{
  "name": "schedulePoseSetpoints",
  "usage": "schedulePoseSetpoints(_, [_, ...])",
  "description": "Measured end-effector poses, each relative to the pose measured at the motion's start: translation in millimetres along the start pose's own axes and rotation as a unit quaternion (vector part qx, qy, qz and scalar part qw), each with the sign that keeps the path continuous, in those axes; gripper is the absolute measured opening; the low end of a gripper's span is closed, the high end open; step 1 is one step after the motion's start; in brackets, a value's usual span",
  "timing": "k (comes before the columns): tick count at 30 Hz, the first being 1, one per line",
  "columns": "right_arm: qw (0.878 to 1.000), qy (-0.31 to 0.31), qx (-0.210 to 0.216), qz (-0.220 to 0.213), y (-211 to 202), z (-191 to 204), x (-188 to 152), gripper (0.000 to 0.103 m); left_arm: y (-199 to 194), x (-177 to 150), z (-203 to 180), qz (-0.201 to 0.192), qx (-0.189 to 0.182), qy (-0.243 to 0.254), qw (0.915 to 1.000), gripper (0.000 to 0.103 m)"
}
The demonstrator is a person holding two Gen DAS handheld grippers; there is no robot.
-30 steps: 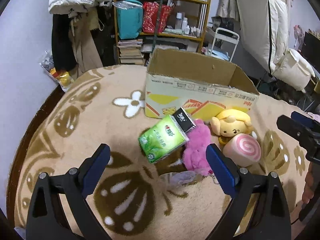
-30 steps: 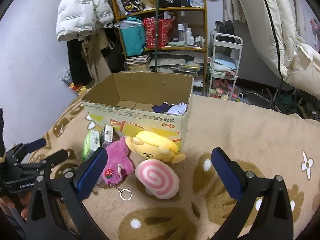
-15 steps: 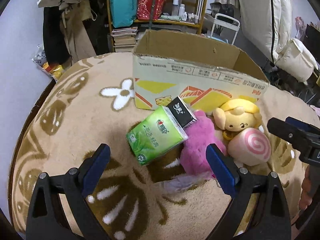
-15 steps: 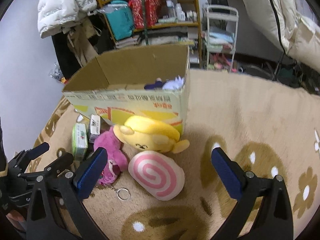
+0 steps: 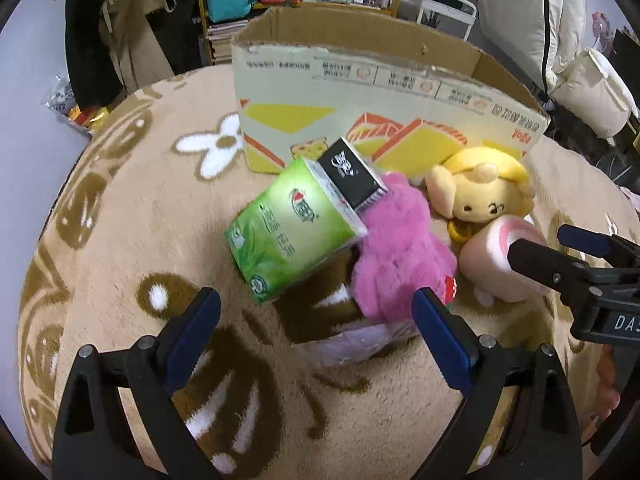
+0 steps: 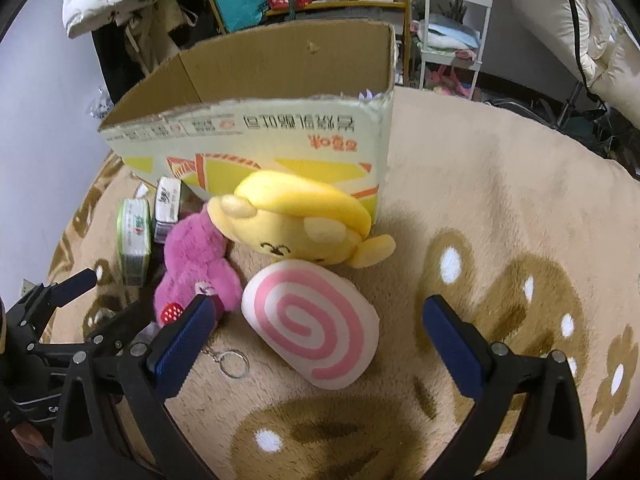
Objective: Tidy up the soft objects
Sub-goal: 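Lower both tools toward the clear plastic bag and swirl cushion, then grasp the clear plastic bag with left tool while right tool grasps the swirl cushion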
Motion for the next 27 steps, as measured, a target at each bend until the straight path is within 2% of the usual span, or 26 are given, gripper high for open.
schedulePoseSetpoints(16, [1.000, 0.003, -0.011, 0.026, 12.3, -11.5, -3.5, 0.103, 3.3, -3.6, -7.5, 0.016, -0.052, -0.011, 0.9984, 0.095])
schedulePoseSetpoints(21, [1.000, 0.000, -0.011, 0.029, 14.7, -11.0, -4.3, 0.103, 8.0, -5.8, -12.7, 0.027, -0.061, -0.004, 0.9978, 0.095])
schedulePoseSetpoints(24, [0.999, 0.000, -0.011, 0.031, 16.6, -11.0, -4.7, 0.103, 14.0, -8.5, -8.7, 0.040, -0.040, 0.000, 0.9984, 0.095])
schedulePoseSetpoints(27, [0.999, 0.000, -0.010, 0.034, 18.0, -11.3, -4.5, 0.103, 15.2, -9.2, -5.8, 0.041, -0.054, -0.011, 0.9976, 0.092])
Point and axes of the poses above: each gripper's, at about its wrist camera, not at the fingertips, and y roughly the way its jaws point, z to its left, x to its top, the point moved 5 cm from there along y, roughly the way its jaws point, and after that the axes turned 13 degrees about y, right-handed, at the moved point
